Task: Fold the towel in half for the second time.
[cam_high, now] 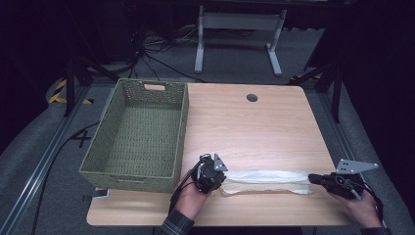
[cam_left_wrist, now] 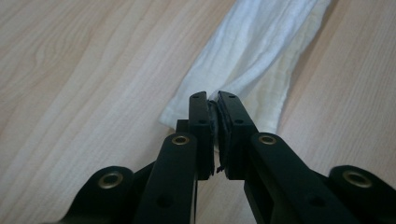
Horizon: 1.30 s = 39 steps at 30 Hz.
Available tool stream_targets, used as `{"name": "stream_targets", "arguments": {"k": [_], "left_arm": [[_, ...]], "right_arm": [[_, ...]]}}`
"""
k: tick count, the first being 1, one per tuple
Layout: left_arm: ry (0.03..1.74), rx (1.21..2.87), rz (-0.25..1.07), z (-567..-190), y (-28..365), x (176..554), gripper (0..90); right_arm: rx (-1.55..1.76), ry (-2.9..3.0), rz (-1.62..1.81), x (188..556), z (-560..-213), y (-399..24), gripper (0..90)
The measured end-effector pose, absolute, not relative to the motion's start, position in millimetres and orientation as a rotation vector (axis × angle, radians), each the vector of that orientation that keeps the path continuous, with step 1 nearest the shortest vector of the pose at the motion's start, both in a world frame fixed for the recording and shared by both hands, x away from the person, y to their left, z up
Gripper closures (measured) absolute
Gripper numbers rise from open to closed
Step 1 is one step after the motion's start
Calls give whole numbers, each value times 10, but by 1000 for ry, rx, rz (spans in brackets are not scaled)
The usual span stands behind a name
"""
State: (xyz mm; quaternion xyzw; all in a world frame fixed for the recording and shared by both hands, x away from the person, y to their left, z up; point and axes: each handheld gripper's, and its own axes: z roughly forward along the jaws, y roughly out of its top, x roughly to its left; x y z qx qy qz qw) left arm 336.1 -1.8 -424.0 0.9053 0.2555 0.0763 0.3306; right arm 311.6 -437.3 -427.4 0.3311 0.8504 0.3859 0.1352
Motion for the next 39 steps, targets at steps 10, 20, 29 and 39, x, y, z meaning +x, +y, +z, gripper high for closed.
{"name": "stream_targets", "arguments": {"k": [10, 20, 29, 39], "left_arm": [[652, 2435, 137, -4386, -49, 3332, 842], [645, 2336, 129, -4156, 4, 3334, 761], [612, 2292, 156, -4031, -76, 3366, 783], [584, 2281, 129, -3976, -105, 3393, 825]], "right_arm": [[986, 2516, 1102, 3062, -4376, -4370, 852], [960, 2449, 1213, 3009, -4227, -4360, 803], [948, 2563, 1133, 3056, -4370, -4248, 876], [955, 2577, 1107, 3059, -4402, -4244, 892]]}}
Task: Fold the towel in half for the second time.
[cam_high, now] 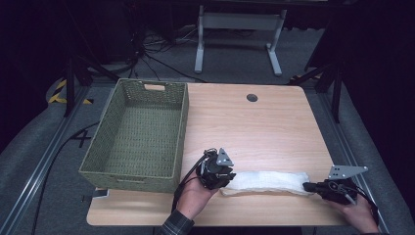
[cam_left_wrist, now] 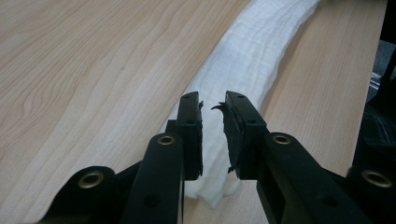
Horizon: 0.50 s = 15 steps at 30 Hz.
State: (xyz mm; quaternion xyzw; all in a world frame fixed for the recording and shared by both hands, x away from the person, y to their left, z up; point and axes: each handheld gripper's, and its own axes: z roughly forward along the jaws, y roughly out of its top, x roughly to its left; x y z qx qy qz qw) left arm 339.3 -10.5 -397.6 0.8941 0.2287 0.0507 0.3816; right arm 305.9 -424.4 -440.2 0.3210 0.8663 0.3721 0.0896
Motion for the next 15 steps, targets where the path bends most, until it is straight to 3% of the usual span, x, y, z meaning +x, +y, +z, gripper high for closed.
{"name": "stream_targets", "arguments": {"k": [4, 9, 15], "left_arm": [[581, 2303, 35, -4122, -172, 3435, 885], [599, 2355, -74, -4379, -237, 3476, 894], [598, 2430, -74, -4513, -193, 3428, 899]], "right_arm": [[961, 2591, 1088, 3063, -4424, -4238, 895], [957, 2614, 1056, 3067, -4456, -4231, 897], [959, 2624, 996, 3082, -4472, -4223, 900]]}}
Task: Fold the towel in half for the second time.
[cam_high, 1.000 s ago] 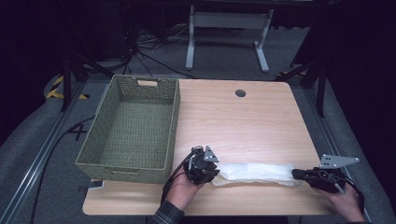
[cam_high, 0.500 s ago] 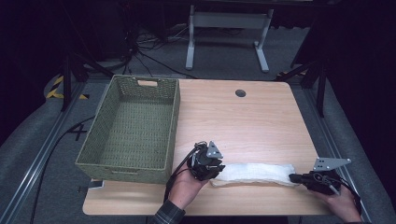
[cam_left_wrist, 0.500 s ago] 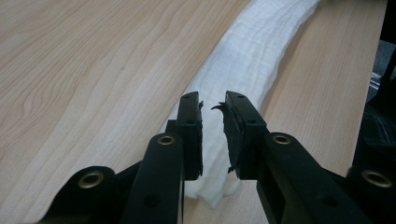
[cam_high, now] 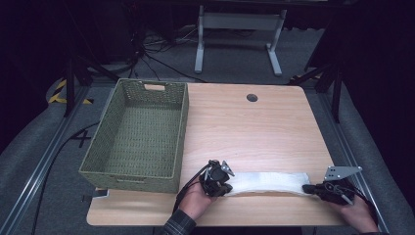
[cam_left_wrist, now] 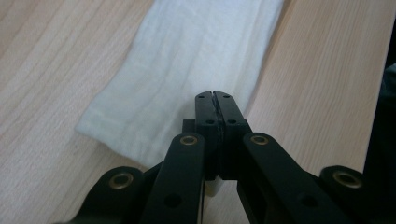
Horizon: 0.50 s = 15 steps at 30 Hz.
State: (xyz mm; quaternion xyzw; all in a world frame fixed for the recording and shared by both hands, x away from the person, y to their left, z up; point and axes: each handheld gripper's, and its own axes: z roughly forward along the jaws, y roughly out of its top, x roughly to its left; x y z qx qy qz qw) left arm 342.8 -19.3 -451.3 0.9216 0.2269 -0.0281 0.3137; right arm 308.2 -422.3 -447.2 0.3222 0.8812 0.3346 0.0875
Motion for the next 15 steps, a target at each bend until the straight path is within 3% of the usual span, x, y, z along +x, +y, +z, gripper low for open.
{"name": "stream_targets", "arguments": {"k": [15], "left_arm": [[584, 2372, -34, -4360, -184, 3477, 893]], "right_arm": [[953, 2605, 970, 3191, -4473, -4208, 900]]}}
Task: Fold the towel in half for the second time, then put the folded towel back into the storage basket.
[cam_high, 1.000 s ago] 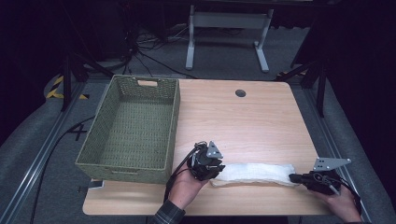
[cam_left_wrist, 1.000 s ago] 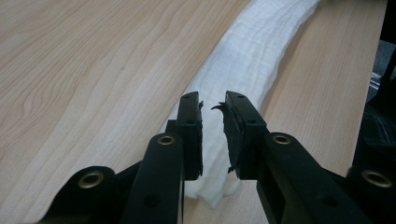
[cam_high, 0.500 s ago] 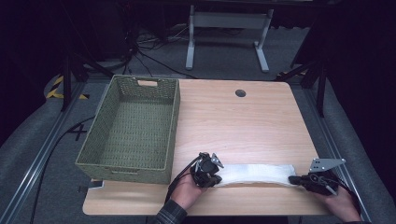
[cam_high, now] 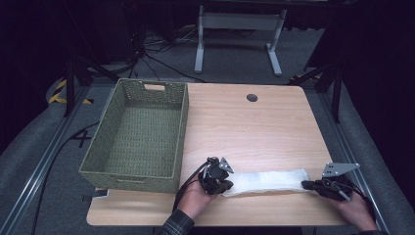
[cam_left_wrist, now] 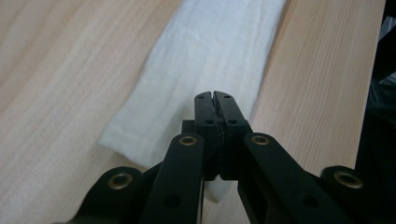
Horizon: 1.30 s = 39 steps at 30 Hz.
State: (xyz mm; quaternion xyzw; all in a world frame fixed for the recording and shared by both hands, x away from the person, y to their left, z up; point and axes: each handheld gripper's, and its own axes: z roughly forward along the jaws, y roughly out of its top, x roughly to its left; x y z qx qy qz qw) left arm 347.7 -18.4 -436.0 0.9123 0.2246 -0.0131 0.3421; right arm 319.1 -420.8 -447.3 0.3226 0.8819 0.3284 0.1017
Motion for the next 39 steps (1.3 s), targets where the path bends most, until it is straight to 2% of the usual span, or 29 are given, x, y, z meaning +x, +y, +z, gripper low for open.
{"name": "stream_targets", "arguments": {"k": [7, 16, 23, 39], "left_arm": [[574, 2337, 4, -4306, -273, 3651, 896], [524, 2367, 9, -4348, -583, 3925, 898], [514, 2394, 0, -4463, -747, 3999, 897], [517, 2419, -47, -4522, -651, 3941, 897]], "right_arm": [[943, 2557, 1077, 3190, -4380, -4172, 899], [831, 2636, 1118, 3184, -4381, -3806, 899], [769, 2698, 1123, 3177, -4423, -3622, 899], [751, 2719, 1041, 3431, -4493, -3495, 899]]}}
